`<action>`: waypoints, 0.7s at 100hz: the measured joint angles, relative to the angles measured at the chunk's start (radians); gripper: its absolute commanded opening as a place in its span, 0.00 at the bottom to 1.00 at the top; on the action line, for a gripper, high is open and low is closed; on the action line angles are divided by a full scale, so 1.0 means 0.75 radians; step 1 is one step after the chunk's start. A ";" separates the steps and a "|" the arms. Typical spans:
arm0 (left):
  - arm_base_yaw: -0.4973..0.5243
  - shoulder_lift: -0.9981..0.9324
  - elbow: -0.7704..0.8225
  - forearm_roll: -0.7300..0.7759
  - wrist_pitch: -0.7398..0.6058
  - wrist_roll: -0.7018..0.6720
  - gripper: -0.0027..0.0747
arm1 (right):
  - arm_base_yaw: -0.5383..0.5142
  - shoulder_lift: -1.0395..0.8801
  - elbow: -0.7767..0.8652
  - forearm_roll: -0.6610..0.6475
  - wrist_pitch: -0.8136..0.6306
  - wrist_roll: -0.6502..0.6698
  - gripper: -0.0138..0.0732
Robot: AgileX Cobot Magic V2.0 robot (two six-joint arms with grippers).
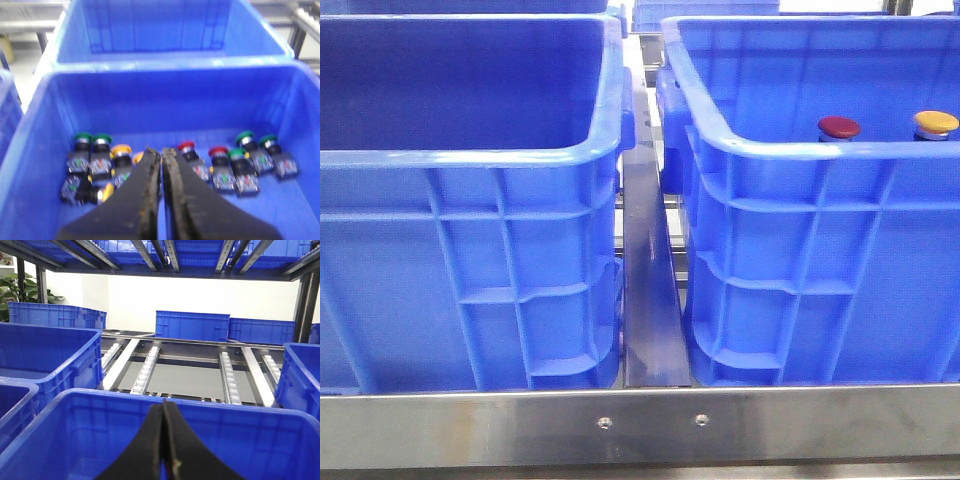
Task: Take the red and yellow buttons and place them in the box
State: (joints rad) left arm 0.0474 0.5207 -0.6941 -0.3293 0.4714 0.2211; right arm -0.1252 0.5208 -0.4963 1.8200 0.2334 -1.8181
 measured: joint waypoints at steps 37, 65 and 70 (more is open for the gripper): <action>-0.122 -0.065 0.125 0.479 -0.100 -0.352 0.01 | 0.000 0.000 0.000 0.000 0.002 0.000 0.08; -0.133 -0.281 0.364 0.620 -0.276 -0.447 0.01 | 0.000 0.000 0.000 0.000 0.002 0.000 0.08; -0.133 -0.330 0.430 0.623 -0.311 -0.447 0.01 | 0.000 0.000 0.000 0.000 0.002 0.000 0.08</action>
State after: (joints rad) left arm -0.0522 0.2731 -0.3717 0.1377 0.2384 -0.1143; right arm -0.1252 0.5208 -0.4963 1.8200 0.2351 -1.8181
